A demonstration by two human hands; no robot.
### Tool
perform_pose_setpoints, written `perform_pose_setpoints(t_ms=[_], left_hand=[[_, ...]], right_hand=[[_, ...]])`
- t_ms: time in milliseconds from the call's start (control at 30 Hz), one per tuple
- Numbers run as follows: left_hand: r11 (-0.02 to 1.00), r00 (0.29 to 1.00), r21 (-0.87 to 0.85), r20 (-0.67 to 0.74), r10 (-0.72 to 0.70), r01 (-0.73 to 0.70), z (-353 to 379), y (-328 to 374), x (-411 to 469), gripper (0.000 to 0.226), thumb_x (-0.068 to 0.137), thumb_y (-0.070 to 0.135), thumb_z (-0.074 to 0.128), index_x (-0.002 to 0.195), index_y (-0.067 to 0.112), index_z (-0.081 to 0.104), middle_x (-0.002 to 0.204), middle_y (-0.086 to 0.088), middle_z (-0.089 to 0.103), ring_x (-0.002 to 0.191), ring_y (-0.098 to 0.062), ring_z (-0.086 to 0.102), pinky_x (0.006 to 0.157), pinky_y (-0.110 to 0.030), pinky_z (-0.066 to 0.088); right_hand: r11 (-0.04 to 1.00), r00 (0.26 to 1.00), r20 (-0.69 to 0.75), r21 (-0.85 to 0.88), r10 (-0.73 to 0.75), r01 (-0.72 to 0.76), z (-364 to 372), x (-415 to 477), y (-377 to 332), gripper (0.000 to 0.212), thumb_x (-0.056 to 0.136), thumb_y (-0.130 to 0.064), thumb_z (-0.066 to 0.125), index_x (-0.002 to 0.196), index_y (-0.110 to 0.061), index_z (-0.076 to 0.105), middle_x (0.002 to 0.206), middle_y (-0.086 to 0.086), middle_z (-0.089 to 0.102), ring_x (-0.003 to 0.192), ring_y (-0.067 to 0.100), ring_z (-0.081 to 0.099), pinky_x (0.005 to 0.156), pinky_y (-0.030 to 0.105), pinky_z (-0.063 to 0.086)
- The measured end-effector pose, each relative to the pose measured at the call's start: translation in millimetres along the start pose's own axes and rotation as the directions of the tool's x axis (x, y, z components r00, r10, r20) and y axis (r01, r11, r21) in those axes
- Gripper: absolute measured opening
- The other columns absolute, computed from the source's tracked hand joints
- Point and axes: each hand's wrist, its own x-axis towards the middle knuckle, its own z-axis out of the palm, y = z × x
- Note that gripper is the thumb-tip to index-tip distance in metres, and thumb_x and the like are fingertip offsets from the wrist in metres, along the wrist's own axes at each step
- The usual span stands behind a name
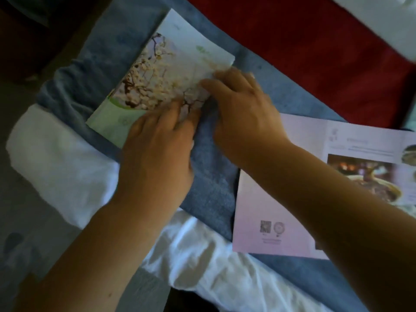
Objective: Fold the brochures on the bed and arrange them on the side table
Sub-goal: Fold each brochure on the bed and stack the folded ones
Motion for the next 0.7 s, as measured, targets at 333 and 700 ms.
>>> perform_pose_setpoints(t_ms=[333, 700], left_hand=[[0.977, 0.979, -0.062, 0.026, 0.204, -0.202, 45.0, 167.6, -31.3, 0.059, 0.102, 0.043, 0.036, 0.158, 0.024, 0.036, 0.169, -0.013, 0.022, 0.155, -0.039, 0.019, 0.12, -0.063, 0.027], [0.971, 0.968, 0.088, 0.145, 0.206, -0.22, 87.8, 261.6, -28.7, 0.069, 0.101, 0.063, 0.023, 0.163, 0.035, 0.013, 0.171, -0.016, -0.004, 0.155, -0.048, 0.001, 0.117, -0.075, 0.012]], right_hand=[[0.958, 0.938, -0.214, -0.026, 0.273, -0.285, -19.3, -169.1, 168.2, 0.061, 0.107, -0.039, 0.037, 0.163, -0.018, 0.027, 0.172, 0.018, 0.006, 0.159, 0.038, -0.001, 0.126, 0.049, 0.006], [0.849, 0.832, -0.216, -0.027, 0.511, -0.528, -37.2, -286.7, 261.9, 0.069, 0.104, -0.058, 0.032, 0.166, -0.029, 0.016, 0.174, 0.01, 0.001, 0.16, 0.033, -0.003, 0.127, 0.044, -0.008]])
